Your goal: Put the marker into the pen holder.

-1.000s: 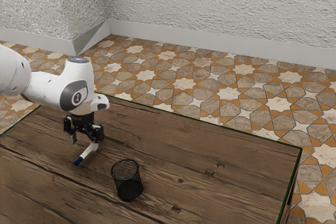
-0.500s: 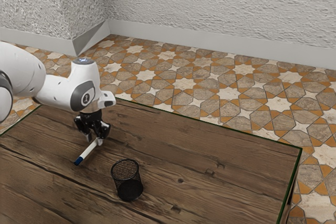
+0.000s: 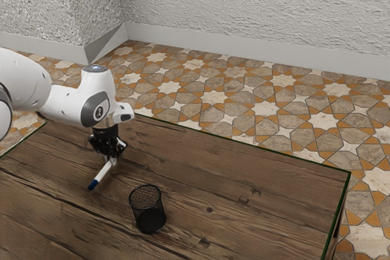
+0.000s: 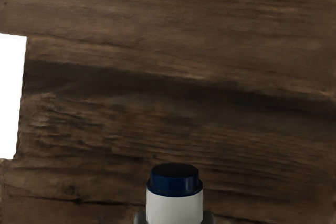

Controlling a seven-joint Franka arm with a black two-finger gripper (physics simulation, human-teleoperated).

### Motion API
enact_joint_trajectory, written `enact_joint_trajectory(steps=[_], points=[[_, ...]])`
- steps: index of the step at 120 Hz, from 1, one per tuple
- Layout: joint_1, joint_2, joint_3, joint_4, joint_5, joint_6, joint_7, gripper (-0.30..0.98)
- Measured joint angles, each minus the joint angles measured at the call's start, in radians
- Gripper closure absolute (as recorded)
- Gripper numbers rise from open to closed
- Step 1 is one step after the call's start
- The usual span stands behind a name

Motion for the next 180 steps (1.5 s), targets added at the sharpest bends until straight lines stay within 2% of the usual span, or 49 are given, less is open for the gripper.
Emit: enact_joint_trajectory(steps=[9, 23, 40, 50, 73, 89, 102, 180], points=[[-0.006, -0.076, -0.001, -0.004, 0.005, -0.015, 0.000, 0.76], [-0.057, -0.266, 0.000, -0.035, 0.013, -0.071, -0.003, 0.78], [-0.161, -0.578, 0.000, -0.252, 0.023, -0.117, -0.009, 0.79], [-0.205, -0.662, -0.022, -0.326, 0.035, -0.129, -0.014, 0.79], [-0.228, -0.680, -0.073, -0.383, 0.075, 0.023, -0.026, 0.77], [-0.234, -0.662, -0.149, -0.404, 0.071, 0.112, -0.037, 0.77], [-0.243, -0.633, -0.166, -0.412, 0.058, 0.158, -0.045, 0.77], [-0.255, -0.650, -0.169, -0.540, 0.042, 0.222, -0.066, 0.75]])
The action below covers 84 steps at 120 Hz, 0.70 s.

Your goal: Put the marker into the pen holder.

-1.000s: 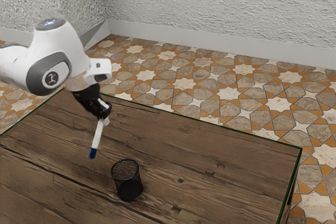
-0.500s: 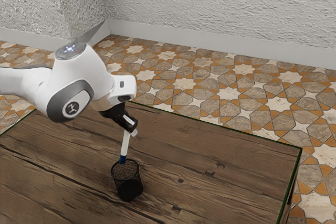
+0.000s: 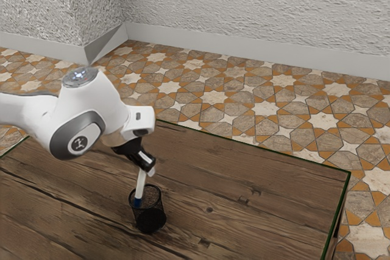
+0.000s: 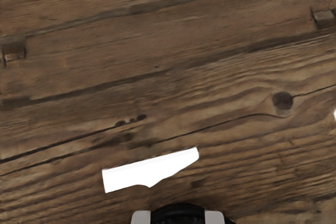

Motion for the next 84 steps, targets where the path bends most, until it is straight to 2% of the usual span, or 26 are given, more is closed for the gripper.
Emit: enact_joint_trajectory(steps=[5, 29, 51, 55, 61, 65, 69, 75, 84], points=[[0.000, -0.001, 0.000, -0.002, -0.001, 0.000, -0.001, 0.73], [0.000, -0.003, 0.001, 0.001, -0.025, -0.008, 0.031, 0.32], [0.004, -0.011, 0.002, 0.017, -0.030, -0.023, 0.053, 0.13], [0.020, -0.012, 0.005, 0.109, -0.027, -0.087, 0.050, 0.11], [0.119, 0.033, 0.011, 0.394, -0.022, -0.249, 0.042, 0.09], [0.232, 0.088, -0.044, 0.595, -0.017, -0.360, 0.039, 0.08], [0.301, 0.139, -0.082, 0.737, -0.011, -0.456, 0.037, 0.07], [0.349, 0.173, -0.105, 0.823, -0.006, -0.574, 0.043, 0.05], [0.373, 0.181, -0.114, 0.868, -0.004, -0.705, 0.053, 0.04]])
